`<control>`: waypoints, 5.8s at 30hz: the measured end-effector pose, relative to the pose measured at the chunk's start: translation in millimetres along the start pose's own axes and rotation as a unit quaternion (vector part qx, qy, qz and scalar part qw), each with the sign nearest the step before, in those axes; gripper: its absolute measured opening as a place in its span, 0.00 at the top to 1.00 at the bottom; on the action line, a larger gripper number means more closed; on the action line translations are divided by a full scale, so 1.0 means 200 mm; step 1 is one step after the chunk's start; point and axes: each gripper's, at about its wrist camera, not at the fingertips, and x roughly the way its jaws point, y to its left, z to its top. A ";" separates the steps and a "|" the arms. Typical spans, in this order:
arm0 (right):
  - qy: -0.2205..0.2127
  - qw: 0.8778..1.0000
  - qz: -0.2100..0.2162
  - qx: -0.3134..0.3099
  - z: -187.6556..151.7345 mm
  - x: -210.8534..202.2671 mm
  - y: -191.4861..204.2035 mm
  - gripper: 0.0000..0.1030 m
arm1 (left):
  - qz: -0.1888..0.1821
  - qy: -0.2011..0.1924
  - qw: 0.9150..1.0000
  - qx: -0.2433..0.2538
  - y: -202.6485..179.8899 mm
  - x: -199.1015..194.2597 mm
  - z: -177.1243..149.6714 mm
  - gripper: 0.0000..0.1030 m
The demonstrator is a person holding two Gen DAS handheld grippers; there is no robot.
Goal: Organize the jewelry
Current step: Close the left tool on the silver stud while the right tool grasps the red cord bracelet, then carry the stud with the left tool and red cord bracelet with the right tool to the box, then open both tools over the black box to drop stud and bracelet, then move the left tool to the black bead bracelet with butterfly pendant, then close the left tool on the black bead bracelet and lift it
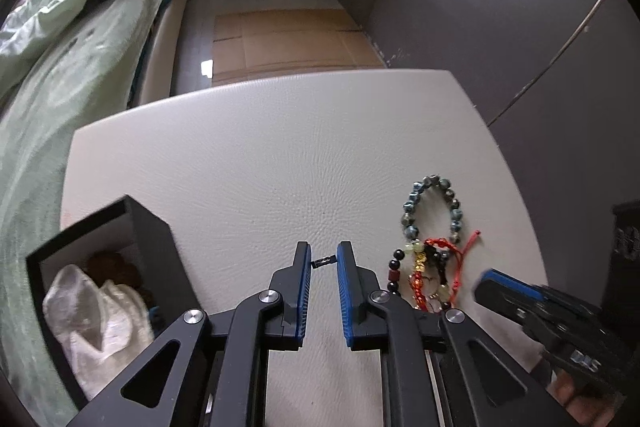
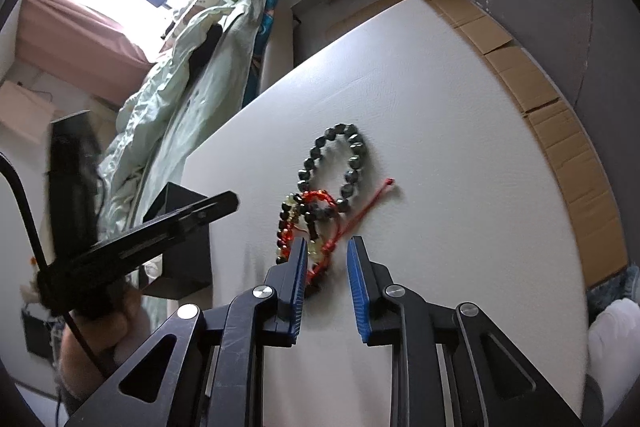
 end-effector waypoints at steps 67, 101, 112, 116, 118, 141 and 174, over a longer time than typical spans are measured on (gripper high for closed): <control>-0.020 0.986 0.064 -0.155 -0.05 0.05 1.08 0.96 | -0.024 -0.098 0.985 -0.142 0.84 -0.66 -0.43 0.39; -0.036 0.997 -0.010 -0.064 -0.10 -0.21 0.45 0.38 | -0.046 -0.081 0.994 -0.060 0.41 -0.58 -0.28 0.39; -0.038 0.999 -0.009 -0.019 -0.09 -0.29 0.22 0.16 | -0.053 -0.072 0.996 -0.013 0.17 -0.49 -0.21 0.39; -0.044 0.999 -0.012 -0.004 -0.08 -0.31 0.15 0.15 | -0.055 -0.062 0.997 0.001 0.10 -0.44 -0.19 0.39; -0.047 0.999 -0.014 0.005 -0.08 -0.32 0.11 0.15 | -0.056 -0.057 0.997 0.008 0.06 -0.41 -0.18 0.39; -0.072 0.997 -0.005 0.039 -0.12 -0.41 -0.13 0.15 | -0.032 0.035 0.998 0.051 -0.21 0.06 -0.18 0.72; -0.031 0.999 -0.006 0.001 -0.11 -0.21 0.04 0.16 | -0.088 -0.048 0.992 0.076 -0.17 -0.32 -0.10 0.93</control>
